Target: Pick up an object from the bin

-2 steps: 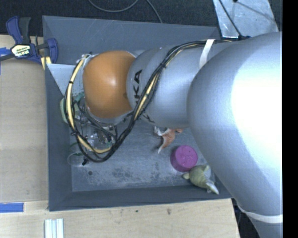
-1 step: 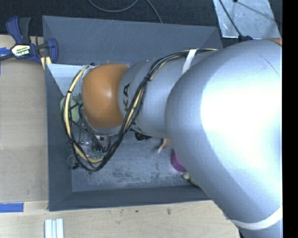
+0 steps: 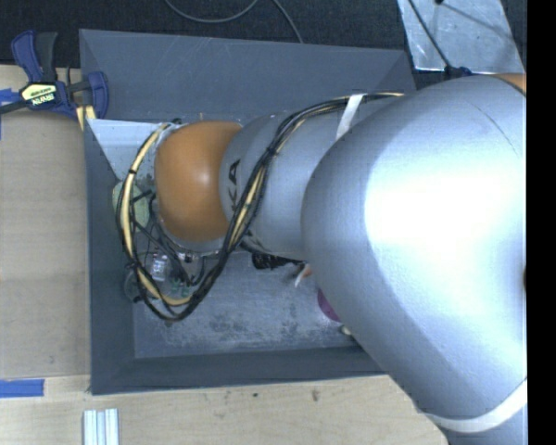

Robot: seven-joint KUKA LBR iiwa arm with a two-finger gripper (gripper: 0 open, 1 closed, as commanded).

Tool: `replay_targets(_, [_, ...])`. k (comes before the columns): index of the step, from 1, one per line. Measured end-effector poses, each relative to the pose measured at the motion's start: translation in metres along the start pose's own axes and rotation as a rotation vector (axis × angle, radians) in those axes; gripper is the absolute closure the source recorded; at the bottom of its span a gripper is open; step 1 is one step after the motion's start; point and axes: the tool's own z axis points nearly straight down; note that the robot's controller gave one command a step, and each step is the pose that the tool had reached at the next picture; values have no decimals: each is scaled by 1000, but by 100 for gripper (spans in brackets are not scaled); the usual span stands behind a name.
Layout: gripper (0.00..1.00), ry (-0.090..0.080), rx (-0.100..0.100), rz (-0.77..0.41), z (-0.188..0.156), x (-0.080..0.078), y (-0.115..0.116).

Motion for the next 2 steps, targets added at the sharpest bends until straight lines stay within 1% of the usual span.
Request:
replay_targets(1, [100, 0, 0, 0, 0, 0, 0])
replay_targets(2, [100, 6, 5, 0, -4, 2, -1])
